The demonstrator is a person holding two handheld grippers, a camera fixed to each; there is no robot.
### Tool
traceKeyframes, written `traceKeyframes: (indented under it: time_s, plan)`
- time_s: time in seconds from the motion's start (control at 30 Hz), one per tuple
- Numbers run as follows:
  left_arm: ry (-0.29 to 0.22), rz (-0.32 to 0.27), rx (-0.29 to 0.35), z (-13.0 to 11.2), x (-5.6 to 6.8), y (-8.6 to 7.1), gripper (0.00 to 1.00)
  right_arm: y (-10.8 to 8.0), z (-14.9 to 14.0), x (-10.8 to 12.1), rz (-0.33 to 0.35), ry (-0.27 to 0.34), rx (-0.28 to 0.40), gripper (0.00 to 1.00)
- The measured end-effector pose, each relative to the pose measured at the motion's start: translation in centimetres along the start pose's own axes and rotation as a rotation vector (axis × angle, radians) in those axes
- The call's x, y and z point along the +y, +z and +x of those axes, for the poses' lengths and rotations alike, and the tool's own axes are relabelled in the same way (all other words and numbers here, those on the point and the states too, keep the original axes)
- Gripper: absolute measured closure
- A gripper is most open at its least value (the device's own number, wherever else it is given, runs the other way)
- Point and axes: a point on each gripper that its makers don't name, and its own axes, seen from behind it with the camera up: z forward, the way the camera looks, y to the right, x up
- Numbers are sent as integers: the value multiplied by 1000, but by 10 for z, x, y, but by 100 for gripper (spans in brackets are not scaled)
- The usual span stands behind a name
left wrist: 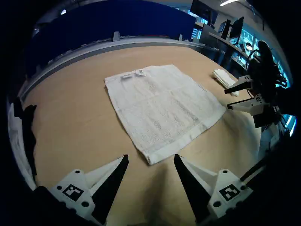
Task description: Fold towel
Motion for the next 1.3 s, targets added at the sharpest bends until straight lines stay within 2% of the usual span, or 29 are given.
traceKeyframes:
  time_s: [0.07,0.27,0.4,0.47,0.8,0.93,1.0,1.07,1.3]
  plan:
    - [2,-2,-9,-2,2,2,11,2,-5,-1,4,0,-13,20]
    - [-13,-11,-19,-3,7,6,12,6,-14,-6,20,5,-33,33]
    - [-25,-15,-25,-2,8,8,15,9,-19,-9,22,21,-39,51]
    - [-25,-9,-28,-2,8,8,16,10,-22,-11,22,33,-44,57]
    - [-34,25,-50,-3,2,9,34,11,-27,-20,29,53,-57,59]
    - [-29,36,-59,-4,1,10,48,12,-28,-21,31,57,-60,61]
    - [-24,42,-63,-5,0,10,48,11,-28,-20,33,60,-60,62]
    - [-20,44,-64,-5,1,10,49,11,-28,-19,33,60,-61,64]
    - [-17,64,-71,-6,-2,10,62,11,-28,-18,39,64,-72,77]
